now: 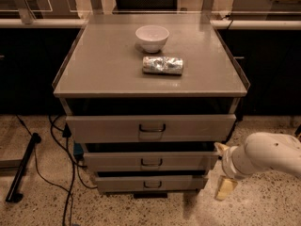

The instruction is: Open middle drawer

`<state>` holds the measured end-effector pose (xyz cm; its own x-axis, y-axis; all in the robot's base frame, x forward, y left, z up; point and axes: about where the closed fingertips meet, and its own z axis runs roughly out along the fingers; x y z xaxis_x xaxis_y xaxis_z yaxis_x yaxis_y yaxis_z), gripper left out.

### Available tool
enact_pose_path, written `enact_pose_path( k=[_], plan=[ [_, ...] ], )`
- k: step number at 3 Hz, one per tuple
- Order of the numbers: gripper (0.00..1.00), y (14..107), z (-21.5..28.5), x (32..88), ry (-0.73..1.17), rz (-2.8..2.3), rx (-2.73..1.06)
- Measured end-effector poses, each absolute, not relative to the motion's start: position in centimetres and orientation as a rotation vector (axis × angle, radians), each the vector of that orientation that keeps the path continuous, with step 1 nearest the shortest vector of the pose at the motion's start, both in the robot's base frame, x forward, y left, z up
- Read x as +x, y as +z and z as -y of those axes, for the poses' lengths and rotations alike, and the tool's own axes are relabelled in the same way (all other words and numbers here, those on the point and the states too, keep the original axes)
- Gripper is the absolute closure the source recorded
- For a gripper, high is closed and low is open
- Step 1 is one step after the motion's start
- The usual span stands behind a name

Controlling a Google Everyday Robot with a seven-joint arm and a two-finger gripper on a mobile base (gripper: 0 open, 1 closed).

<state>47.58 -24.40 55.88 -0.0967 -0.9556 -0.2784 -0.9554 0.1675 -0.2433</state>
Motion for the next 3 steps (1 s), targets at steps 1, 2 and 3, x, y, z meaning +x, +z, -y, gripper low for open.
enact_pose_path(
  k=[1,2,3],
  plan=[
    [0.0,50.93,23.47,47.3,0.076,-2.043,-1.822],
    [0.0,50.62,23.58,47.45,0.078,-2.038,-1.812],
    [0.0,50.23,22.85,48.2,0.075,-1.988,-1.8]
  ],
)
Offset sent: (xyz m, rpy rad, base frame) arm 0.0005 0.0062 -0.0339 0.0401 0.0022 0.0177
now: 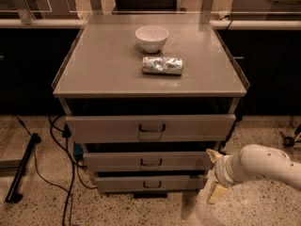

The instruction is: Open middle drawer

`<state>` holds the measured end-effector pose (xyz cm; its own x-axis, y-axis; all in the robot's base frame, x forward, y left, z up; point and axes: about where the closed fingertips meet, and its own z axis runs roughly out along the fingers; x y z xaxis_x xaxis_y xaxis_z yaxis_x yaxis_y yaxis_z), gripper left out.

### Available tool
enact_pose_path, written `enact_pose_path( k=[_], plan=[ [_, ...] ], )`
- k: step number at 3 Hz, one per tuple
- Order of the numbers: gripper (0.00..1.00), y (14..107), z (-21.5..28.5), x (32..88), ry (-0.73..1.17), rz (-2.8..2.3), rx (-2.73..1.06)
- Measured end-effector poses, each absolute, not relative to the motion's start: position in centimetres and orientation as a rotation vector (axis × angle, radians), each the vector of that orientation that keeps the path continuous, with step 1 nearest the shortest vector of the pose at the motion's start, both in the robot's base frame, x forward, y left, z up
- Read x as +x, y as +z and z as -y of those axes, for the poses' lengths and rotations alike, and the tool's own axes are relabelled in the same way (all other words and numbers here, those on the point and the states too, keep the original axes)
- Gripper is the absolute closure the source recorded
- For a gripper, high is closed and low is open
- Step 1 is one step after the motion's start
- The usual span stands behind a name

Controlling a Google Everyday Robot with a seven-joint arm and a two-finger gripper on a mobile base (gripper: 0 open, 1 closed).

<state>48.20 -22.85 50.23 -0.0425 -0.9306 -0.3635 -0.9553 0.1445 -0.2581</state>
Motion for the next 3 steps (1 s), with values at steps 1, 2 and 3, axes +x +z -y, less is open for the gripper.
enact_pose_path(
  k=[1,2,3],
  plan=[
    [0.0,50.0,21.6,49.4,0.077,-1.925,-1.795],
    [0.0,49.3,20.1,51.0,0.095,-1.879,-1.806],
    [0.0,48.5,19.3,52.1,0.114,-1.864,-1.813]
  ],
)
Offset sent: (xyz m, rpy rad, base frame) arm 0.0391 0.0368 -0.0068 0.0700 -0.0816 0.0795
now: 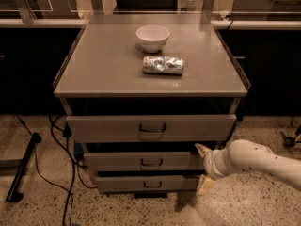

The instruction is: Open middle drawer

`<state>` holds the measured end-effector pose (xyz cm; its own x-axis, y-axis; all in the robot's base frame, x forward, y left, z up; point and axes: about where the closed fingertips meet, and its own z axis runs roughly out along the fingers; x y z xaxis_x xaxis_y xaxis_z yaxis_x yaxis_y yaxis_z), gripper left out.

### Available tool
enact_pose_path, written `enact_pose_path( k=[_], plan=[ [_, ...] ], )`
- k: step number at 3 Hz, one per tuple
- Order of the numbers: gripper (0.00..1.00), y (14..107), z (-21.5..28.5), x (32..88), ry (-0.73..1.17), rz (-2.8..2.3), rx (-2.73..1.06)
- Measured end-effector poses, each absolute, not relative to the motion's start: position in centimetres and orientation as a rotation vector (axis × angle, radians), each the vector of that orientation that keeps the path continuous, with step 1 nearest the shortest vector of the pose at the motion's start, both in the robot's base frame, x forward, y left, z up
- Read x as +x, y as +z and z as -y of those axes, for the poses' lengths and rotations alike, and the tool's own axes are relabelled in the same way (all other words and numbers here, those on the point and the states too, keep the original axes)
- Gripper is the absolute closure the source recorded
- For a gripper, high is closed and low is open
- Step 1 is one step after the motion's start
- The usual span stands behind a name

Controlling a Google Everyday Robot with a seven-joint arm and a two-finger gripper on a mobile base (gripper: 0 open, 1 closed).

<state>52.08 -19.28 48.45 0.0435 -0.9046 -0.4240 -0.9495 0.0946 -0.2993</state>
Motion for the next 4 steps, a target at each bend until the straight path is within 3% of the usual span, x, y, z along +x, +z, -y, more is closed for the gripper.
enact_pose_path(
  k=[4],
  plan=[
    [0.0,42.3,18.6,57.9,0.158,-1.931,-1.793]
  ],
)
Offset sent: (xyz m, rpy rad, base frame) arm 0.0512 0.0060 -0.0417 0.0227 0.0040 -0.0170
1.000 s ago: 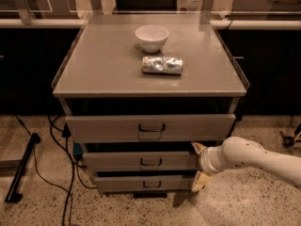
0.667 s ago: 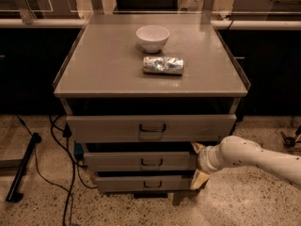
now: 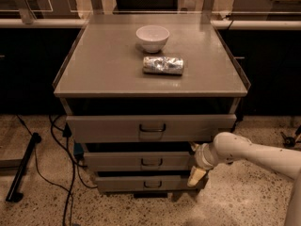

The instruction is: Open middle drawer

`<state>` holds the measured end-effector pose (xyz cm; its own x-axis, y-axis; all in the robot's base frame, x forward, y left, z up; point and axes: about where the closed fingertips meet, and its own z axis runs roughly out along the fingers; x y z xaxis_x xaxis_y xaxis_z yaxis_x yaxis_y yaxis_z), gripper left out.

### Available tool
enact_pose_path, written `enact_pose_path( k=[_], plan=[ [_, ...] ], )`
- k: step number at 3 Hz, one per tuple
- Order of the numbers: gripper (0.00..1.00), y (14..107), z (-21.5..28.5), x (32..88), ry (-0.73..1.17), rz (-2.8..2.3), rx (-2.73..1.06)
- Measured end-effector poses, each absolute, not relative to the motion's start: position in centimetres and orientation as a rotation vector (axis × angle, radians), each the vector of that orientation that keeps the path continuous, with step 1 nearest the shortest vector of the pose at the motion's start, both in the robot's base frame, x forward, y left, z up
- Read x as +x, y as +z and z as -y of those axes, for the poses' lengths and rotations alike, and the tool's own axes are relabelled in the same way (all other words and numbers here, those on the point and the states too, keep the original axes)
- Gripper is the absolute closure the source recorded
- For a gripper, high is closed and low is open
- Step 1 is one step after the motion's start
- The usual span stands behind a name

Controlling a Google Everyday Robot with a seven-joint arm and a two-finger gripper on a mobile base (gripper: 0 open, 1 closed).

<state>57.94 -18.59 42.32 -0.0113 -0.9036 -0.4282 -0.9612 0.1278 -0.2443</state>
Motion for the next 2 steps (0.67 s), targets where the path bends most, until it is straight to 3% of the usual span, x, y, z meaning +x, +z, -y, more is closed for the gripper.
enact_pose_path(
  k=[2],
  plan=[
    [0.0,40.8,18.76,57.86,0.229,-2.023,-1.823]
  ],
)
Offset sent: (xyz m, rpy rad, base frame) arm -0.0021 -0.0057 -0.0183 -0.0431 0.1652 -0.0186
